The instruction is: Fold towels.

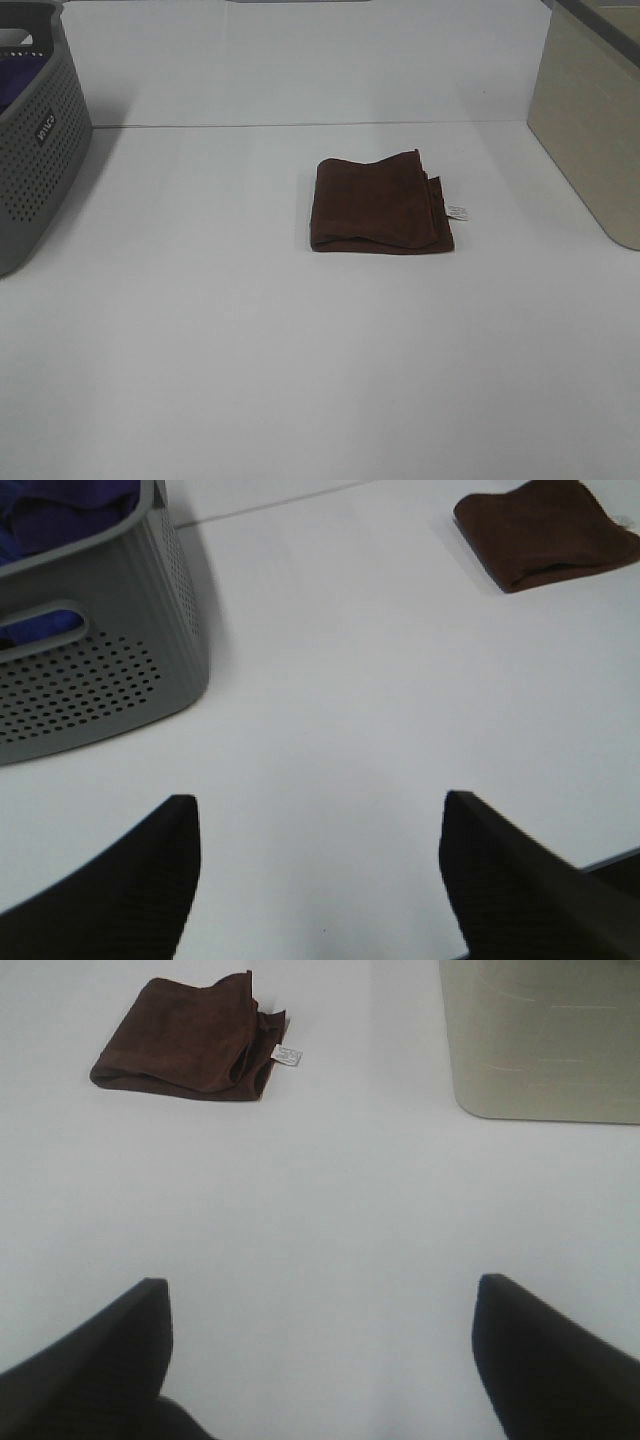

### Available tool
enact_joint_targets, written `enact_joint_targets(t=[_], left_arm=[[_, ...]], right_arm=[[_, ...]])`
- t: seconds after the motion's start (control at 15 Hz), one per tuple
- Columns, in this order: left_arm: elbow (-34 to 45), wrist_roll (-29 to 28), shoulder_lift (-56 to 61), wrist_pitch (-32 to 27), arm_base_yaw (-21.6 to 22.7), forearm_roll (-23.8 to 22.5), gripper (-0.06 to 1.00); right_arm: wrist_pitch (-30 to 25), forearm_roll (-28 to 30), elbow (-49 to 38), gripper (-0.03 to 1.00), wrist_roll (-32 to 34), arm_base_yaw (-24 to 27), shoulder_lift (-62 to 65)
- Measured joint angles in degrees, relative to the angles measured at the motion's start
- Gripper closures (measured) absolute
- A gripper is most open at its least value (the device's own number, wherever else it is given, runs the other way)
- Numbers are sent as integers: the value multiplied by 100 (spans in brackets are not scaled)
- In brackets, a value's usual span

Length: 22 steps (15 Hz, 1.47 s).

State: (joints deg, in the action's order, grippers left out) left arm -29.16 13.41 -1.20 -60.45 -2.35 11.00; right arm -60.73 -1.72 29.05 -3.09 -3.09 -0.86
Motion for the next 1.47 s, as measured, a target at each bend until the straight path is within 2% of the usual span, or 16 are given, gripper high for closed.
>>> enact_joint_targets(t=[1.47], left_arm=[[6,6,149,-17,0,-6,29]], right_arm=[[0,-97,-11,19,0,0,126]])
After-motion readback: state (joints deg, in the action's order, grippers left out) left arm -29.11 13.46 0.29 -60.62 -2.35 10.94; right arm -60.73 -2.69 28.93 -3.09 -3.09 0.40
